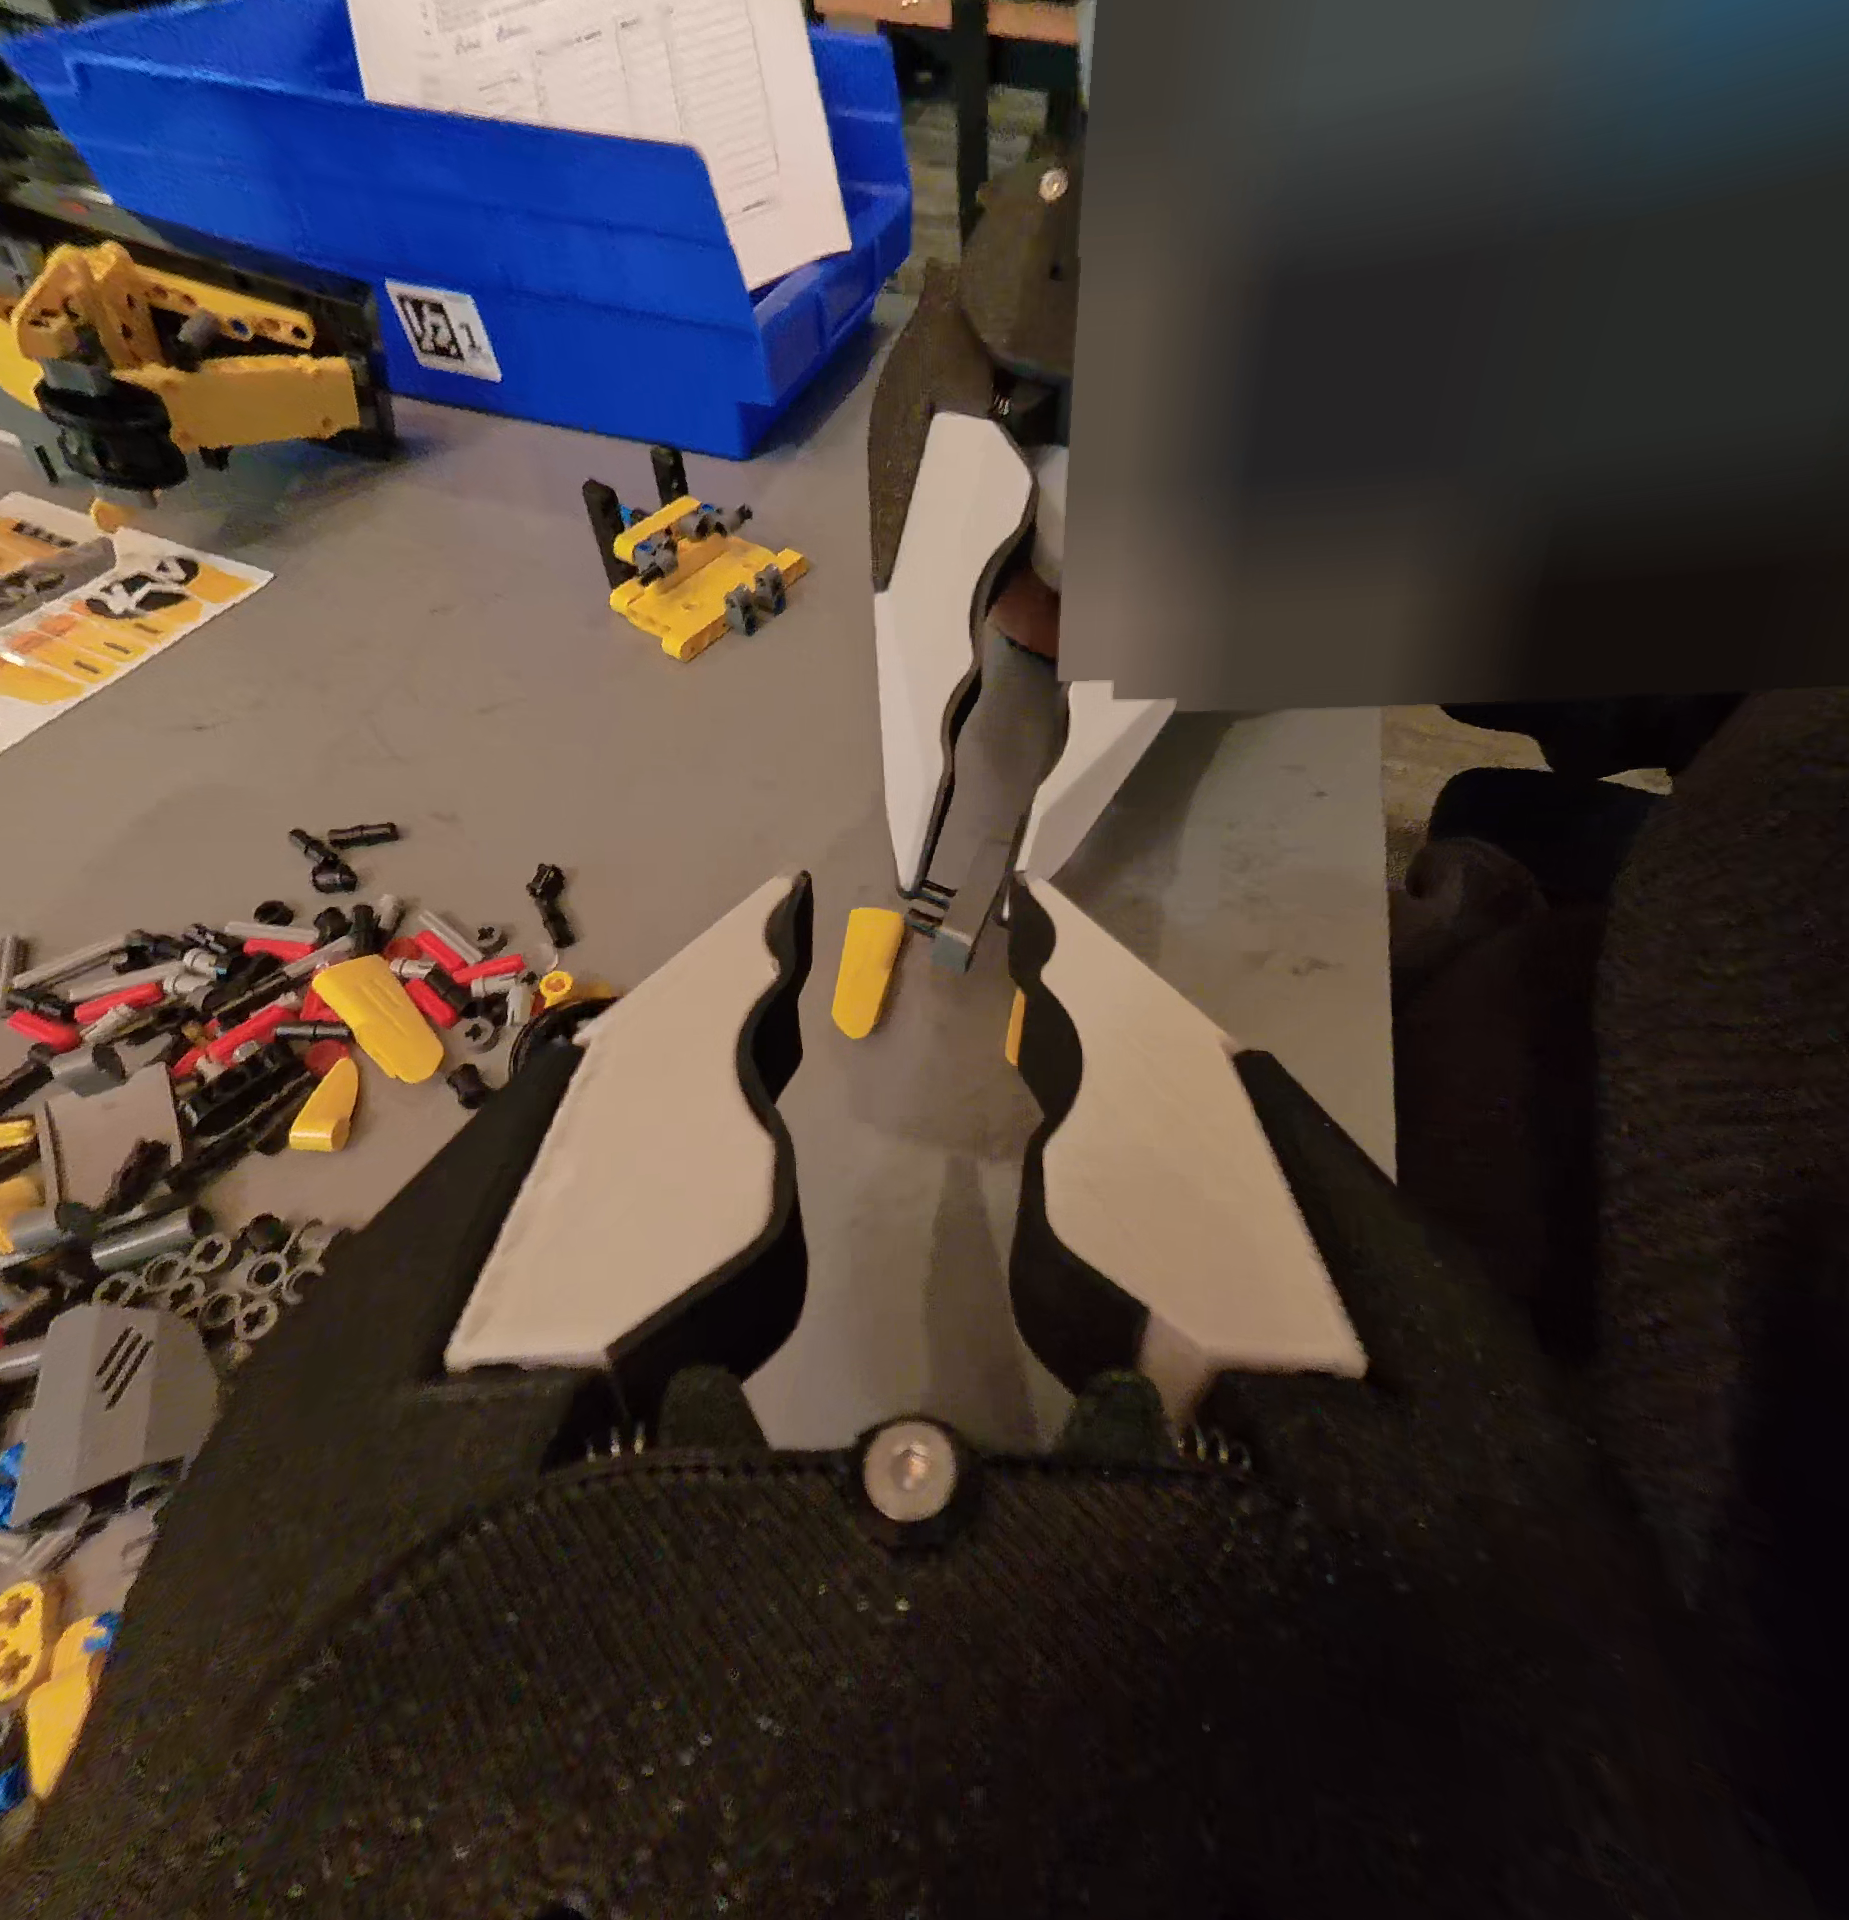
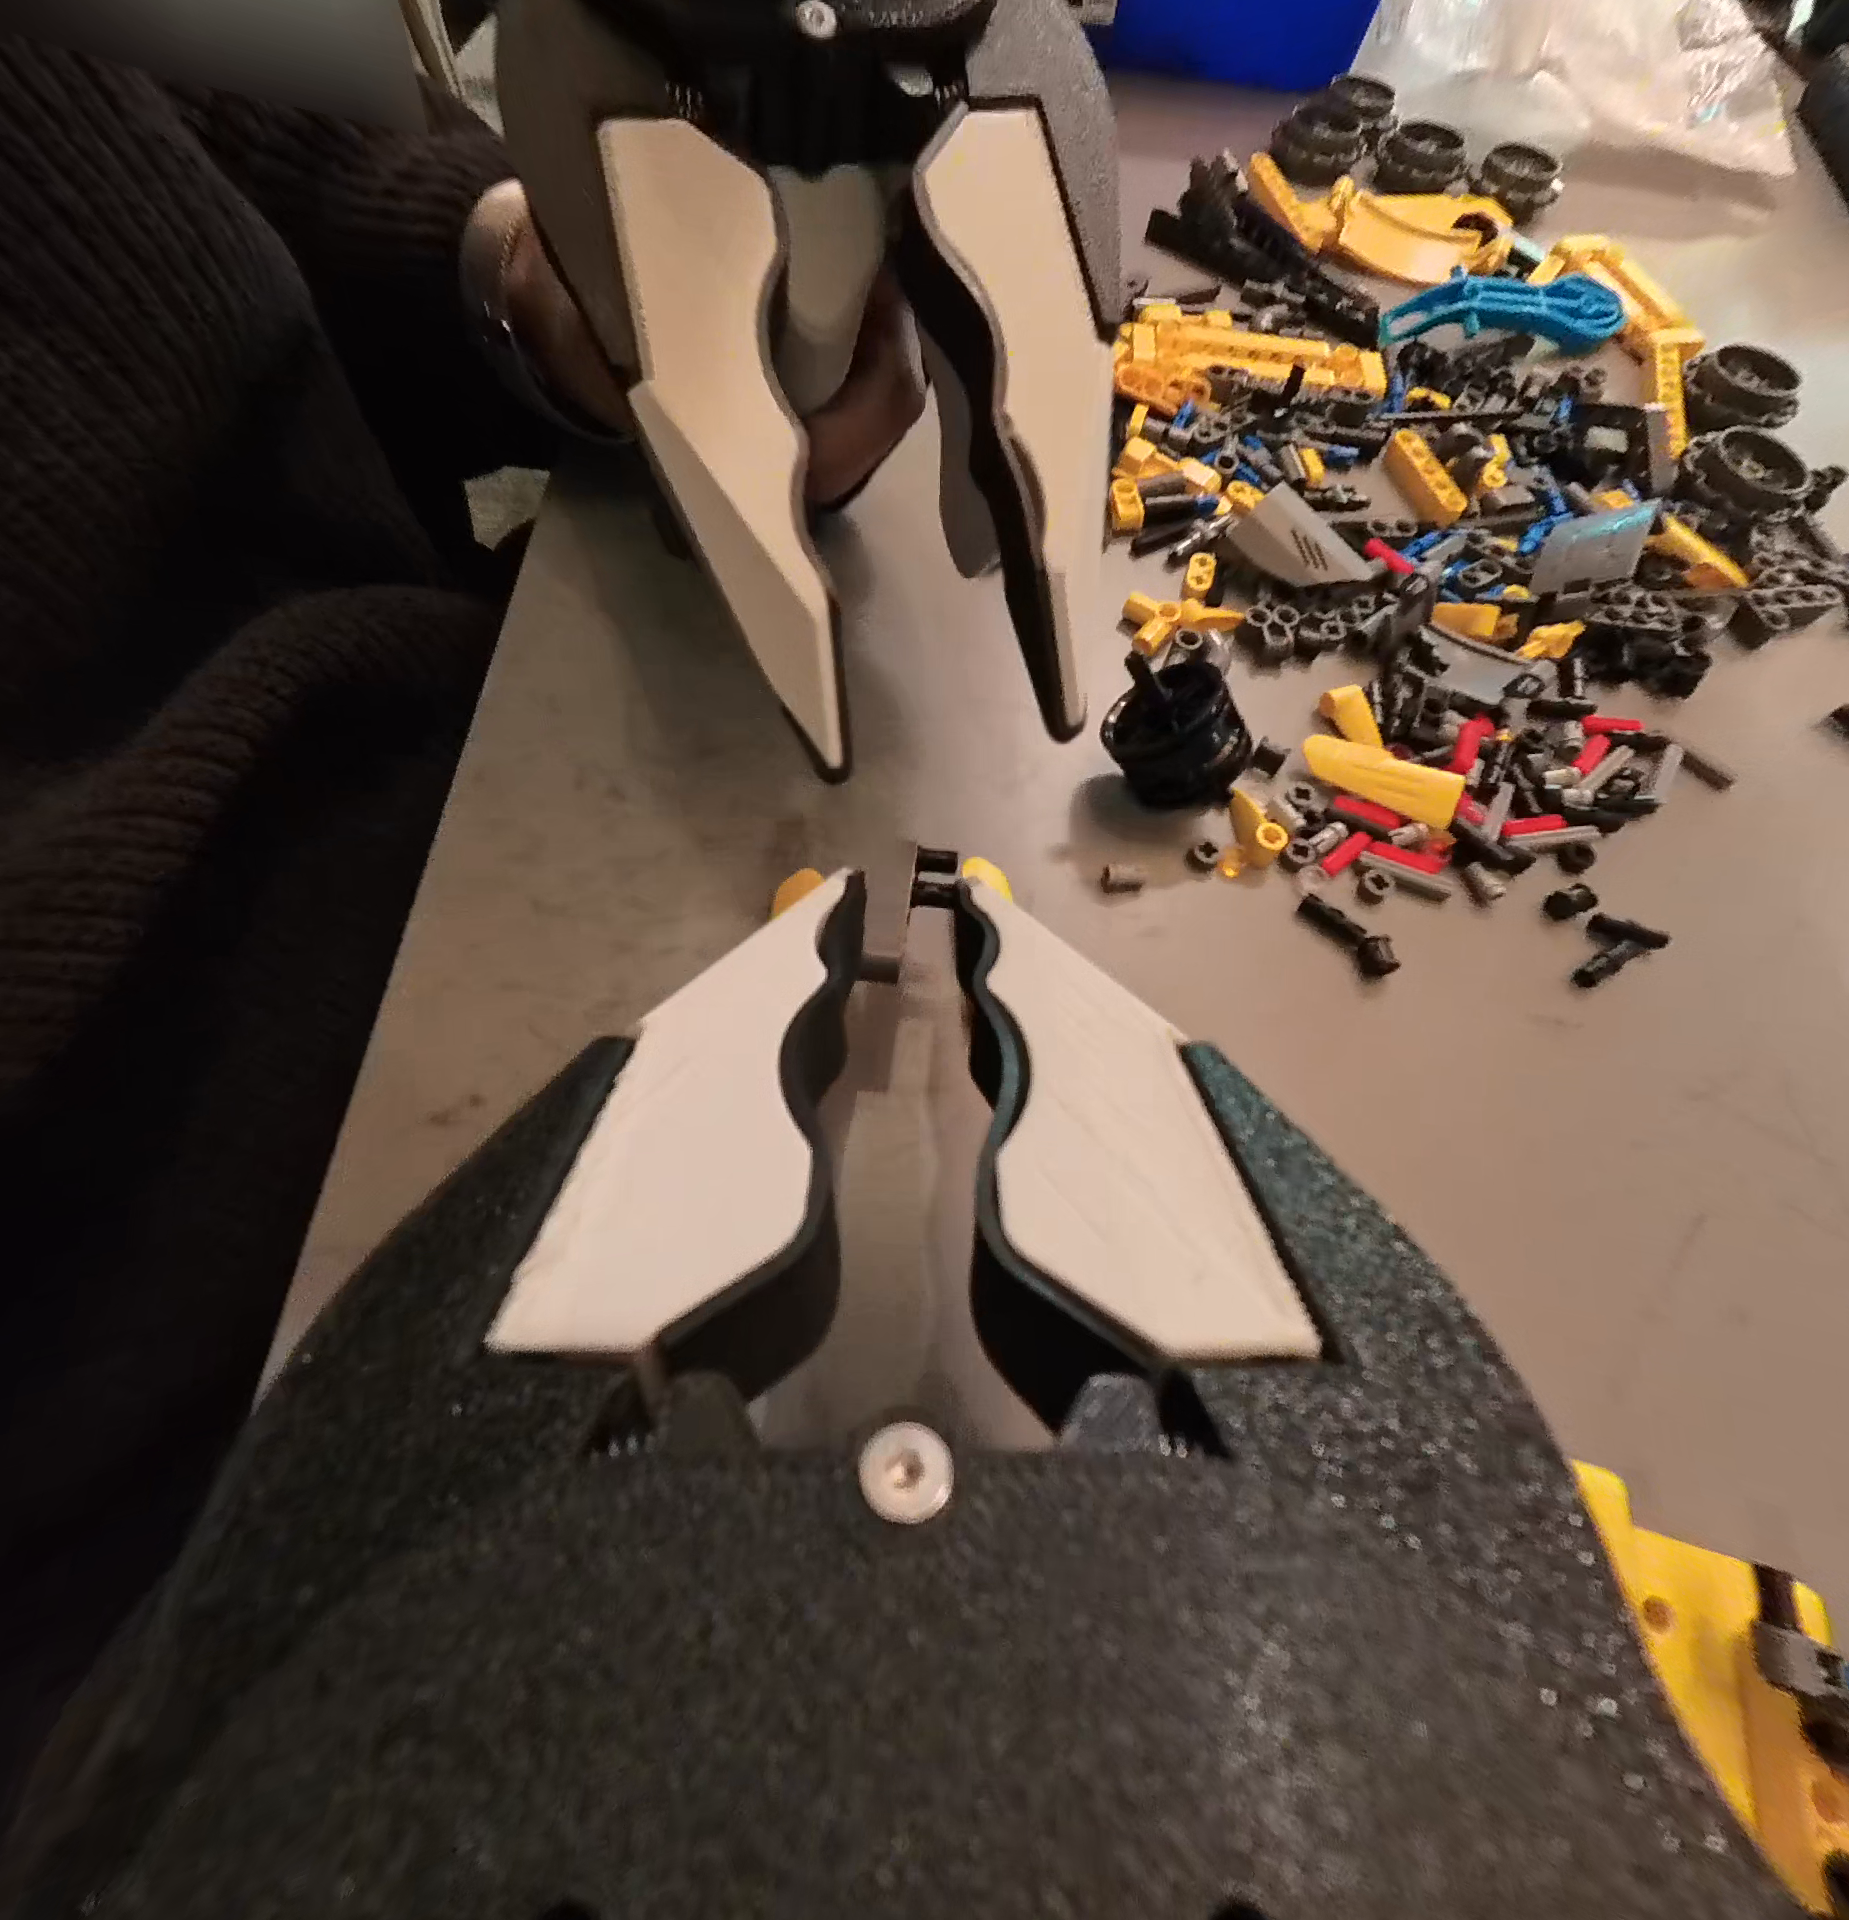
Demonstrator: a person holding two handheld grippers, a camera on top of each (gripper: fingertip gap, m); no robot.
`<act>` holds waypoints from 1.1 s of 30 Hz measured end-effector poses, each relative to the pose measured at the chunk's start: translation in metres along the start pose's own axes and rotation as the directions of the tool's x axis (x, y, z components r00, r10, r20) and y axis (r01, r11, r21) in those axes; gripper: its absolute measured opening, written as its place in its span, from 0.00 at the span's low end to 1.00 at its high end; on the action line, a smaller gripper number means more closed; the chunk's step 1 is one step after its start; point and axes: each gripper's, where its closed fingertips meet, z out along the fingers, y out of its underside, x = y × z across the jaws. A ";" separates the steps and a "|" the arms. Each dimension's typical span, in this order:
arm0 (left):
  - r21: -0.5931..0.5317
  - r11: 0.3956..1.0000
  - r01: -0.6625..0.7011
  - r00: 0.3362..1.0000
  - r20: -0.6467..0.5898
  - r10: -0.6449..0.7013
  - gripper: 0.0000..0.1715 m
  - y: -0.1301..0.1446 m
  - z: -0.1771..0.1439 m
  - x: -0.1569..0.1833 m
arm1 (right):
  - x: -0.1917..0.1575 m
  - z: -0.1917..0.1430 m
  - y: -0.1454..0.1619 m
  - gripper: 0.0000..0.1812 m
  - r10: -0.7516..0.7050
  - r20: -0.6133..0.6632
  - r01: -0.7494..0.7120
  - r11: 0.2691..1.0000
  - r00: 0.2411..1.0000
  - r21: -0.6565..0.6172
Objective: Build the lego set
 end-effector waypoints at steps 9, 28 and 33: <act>-0.328 0.932 -0.155 0.974 0.107 0.200 0.13 0.047 0.018 -0.016 | -0.001 0.003 0.015 0.09 0.078 0.047 -0.073 0.993 0.996 -0.094; -0.331 0.932 -0.148 0.982 0.061 0.177 0.00 0.048 0.020 -0.015 | 0.003 -0.003 0.033 0.09 0.274 0.098 -0.256 0.953 0.957 -0.164; -0.334 0.933 -0.131 0.985 0.065 0.162 0.00 0.048 0.020 -0.017 | 0.007 -0.006 0.033 0.13 0.298 0.085 -0.284 0.947 0.951 -0.148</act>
